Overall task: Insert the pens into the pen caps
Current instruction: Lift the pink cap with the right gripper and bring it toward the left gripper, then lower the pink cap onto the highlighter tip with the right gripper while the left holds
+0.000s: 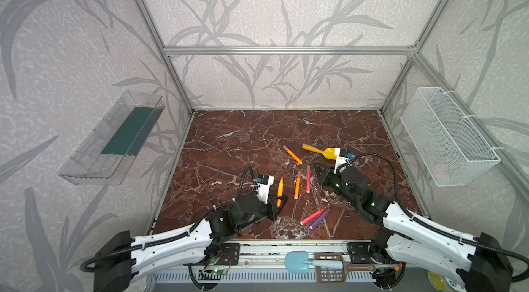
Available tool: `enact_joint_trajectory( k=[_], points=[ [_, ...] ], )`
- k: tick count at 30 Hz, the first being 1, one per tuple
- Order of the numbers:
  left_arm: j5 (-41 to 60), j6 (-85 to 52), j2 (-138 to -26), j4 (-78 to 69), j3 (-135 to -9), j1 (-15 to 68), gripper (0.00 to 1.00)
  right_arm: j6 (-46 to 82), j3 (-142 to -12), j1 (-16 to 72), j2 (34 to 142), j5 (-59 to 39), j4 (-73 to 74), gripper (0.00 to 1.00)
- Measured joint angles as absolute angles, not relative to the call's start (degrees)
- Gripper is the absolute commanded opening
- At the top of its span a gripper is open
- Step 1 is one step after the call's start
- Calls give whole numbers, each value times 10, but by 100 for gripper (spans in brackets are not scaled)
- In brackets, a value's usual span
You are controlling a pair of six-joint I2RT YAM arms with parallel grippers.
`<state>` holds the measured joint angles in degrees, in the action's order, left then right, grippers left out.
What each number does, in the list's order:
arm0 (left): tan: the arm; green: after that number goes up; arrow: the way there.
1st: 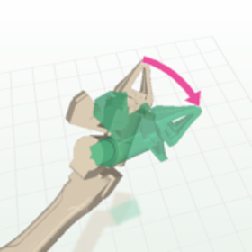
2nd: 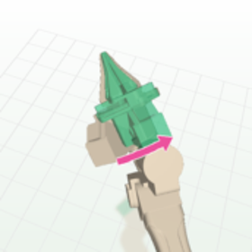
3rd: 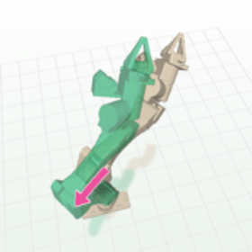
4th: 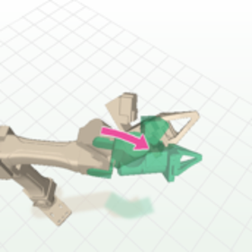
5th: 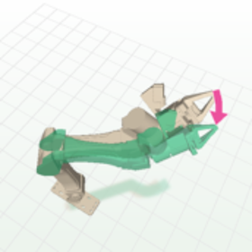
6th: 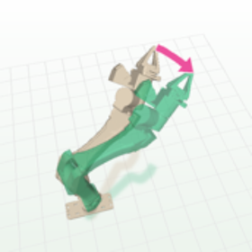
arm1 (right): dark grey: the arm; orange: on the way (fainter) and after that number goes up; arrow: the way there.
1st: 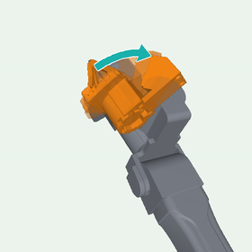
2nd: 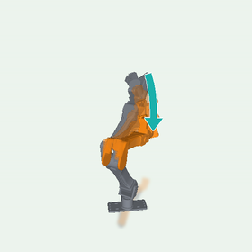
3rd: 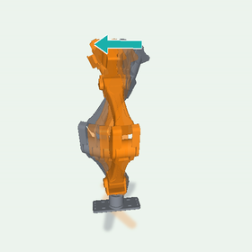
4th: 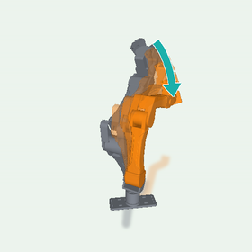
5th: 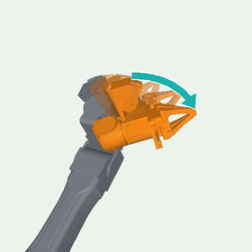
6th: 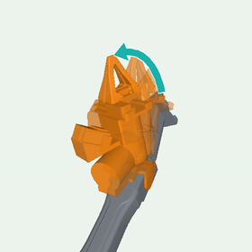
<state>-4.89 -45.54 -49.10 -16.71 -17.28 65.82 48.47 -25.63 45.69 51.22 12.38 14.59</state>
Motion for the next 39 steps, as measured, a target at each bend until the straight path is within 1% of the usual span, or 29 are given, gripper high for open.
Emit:
enact_joint_trajectory(
  k=[3, 7, 10, 13, 21, 27, 39],
  points=[
    [-81, -445, -564, -215, -183, 706, 0, 509, -215, 457, 475, 119, 166, 17],
    [-107, -418, -676, -242, -244, 748, 0, 538, -187, 457, 448, 114, 193, 17],
    [-113, -403, -731, -272, -286, 761, 0, 552, -178, 457, 434, 112, 205, 17],
    [-118, -393, -763, -304, -299, 763, 0, 563, -174, 457, 421, 109, 209, 17],
    [-125, -385, -784, -326, -300, 763, 0, 582, -158, 457, 399, 99, 222, 16],
    [-130, -385, -797, -331, -301, 763, 0, 589, -157, 457, 387, 67, 232, 16],
    [-134, -384, -800, -332, -310, 759, 0, 598, -155, 457, 413, 24, 267, 16]
  ],
)
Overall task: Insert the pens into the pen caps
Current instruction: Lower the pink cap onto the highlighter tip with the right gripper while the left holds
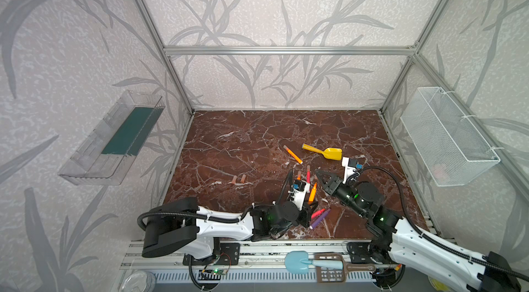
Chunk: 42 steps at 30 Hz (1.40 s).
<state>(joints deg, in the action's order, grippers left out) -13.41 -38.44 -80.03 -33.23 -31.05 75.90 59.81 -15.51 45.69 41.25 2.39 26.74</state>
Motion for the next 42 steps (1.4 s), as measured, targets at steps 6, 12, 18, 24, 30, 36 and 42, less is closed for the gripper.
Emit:
enact_joint_trajectory(
  k=[6, 12, 18, 24, 30, 36, 42],
  points=[
    [-134, -385, -800, -333, -310, 754, 0, 601, -151, 457, 419, 14, 277, 15],
    [-133, -385, -801, -339, -310, 746, 0, 602, -145, 458, 416, 10, 283, 14],
    [-128, -387, -808, -348, -310, 740, 0, 602, -141, 463, 407, 10, 283, 14],
    [-119, -388, -815, -356, -310, 736, 0, 601, -141, 465, 407, 10, 283, 13],
    [-107, -391, -815, -357, -310, 731, 0, 598, -140, 470, 409, 17, 283, 10],
    [-67, -397, -813, -357, -310, 715, 0, 573, -140, 505, 409, 75, 282, 10],
    [-29, -401, -796, -346, -310, 702, 0, 540, -140, 546, 403, 144, 284, 10]
  ],
)
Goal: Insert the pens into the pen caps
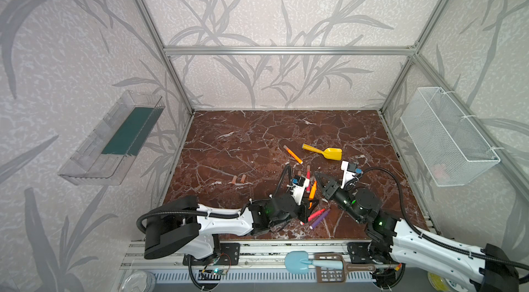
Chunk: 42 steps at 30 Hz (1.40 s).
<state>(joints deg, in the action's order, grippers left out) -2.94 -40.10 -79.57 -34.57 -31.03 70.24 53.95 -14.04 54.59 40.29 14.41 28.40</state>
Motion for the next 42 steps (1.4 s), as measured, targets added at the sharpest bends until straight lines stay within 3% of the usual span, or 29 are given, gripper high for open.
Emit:
enact_joint_trajectory(
  k=[16, 23, 30, 37, 42],
  points=[
    [-45, -389, -750, -281, -309, 688, 0, 531, -146, 576, 452, 143, 319, 9],
    [-65, -373, -732, -275, -308, 683, 0, 529, -156, 604, 467, 150, 304, 37],
    [-73, -347, -717, -282, -303, 679, 0, 509, -156, 607, 386, 180, 242, 56],
    [-59, -321, -734, -283, -295, 687, 0, 484, -156, 587, 319, 192, 211, 62],
    [-45, -301, -767, -287, -298, 710, 0, 482, -163, 555, 367, 173, 217, 63]
  ],
)
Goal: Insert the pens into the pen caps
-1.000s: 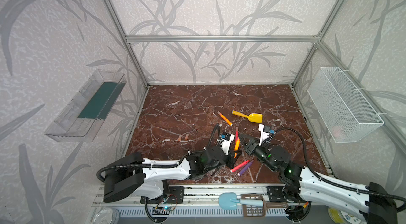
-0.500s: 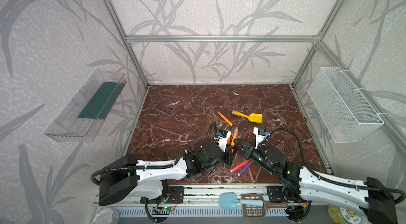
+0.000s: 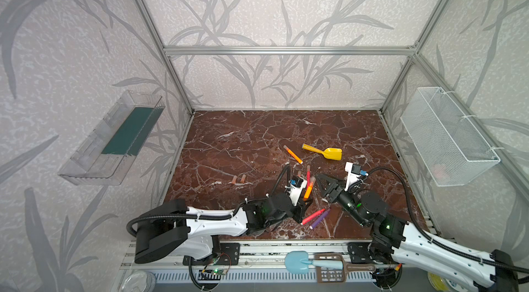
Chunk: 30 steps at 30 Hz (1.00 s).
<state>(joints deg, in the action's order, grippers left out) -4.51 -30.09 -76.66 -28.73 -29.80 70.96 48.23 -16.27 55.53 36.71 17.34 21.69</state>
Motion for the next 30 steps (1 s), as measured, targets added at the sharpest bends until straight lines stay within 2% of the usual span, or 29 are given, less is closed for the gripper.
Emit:
enact_joint_trajectory(
  k=[5, 13, 20, 29, 30],
  points=[
    [-43, -290, -791, -288, -310, 724, 0, 487, -178, 535, 434, 142, 230, 61],
    [-45, -283, -797, -291, -319, 724, 0, 500, -182, 533, 452, 123, 249, 50],
    [-44, -280, -805, -291, -332, 724, 0, 505, -190, 533, 481, 115, 260, 30],
    [-48, -279, -803, -291, -333, 724, 0, 507, -191, 528, 495, 116, 259, 0],
    [-50, -279, -802, -289, -333, 724, 0, 507, -191, 528, 495, 115, 259, 0]
  ],
)
